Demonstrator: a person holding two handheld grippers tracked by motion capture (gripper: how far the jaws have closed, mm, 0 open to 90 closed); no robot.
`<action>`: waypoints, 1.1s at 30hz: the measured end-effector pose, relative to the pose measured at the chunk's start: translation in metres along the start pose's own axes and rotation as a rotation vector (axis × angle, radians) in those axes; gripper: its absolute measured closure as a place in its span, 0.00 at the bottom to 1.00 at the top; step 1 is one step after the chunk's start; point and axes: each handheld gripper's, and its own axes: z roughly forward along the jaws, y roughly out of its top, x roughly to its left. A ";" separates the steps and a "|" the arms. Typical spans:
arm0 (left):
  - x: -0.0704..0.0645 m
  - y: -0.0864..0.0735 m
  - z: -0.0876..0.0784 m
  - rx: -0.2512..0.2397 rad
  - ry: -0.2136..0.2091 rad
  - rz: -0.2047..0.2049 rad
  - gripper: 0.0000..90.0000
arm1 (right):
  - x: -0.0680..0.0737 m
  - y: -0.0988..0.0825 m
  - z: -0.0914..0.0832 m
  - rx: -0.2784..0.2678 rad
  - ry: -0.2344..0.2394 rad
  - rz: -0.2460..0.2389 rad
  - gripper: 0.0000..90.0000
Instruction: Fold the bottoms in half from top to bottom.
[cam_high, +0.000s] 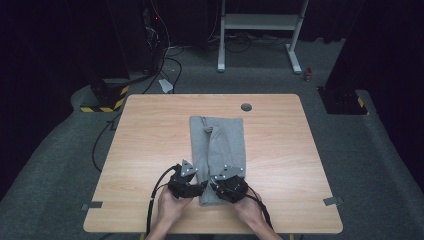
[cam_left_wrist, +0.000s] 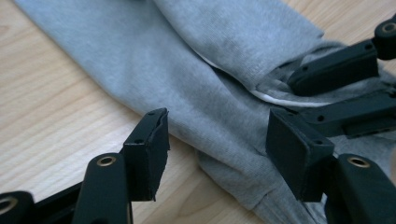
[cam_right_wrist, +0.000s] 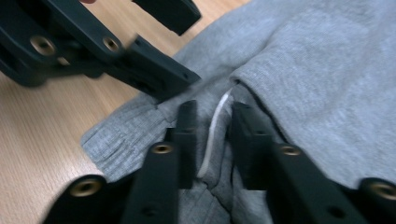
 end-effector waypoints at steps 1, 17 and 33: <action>-0.001 -0.001 0.002 0.005 0.008 0.003 0.44 | 0.001 0.001 0.001 0.009 -0.009 -0.008 0.91; -0.004 -0.008 0.015 0.047 0.094 0.041 0.45 | -0.056 -0.049 -0.042 -0.077 -0.066 0.182 0.96; 0.004 0.014 0.026 -0.023 0.082 0.000 0.49 | -0.050 -0.027 -0.030 -0.088 -0.152 0.125 0.60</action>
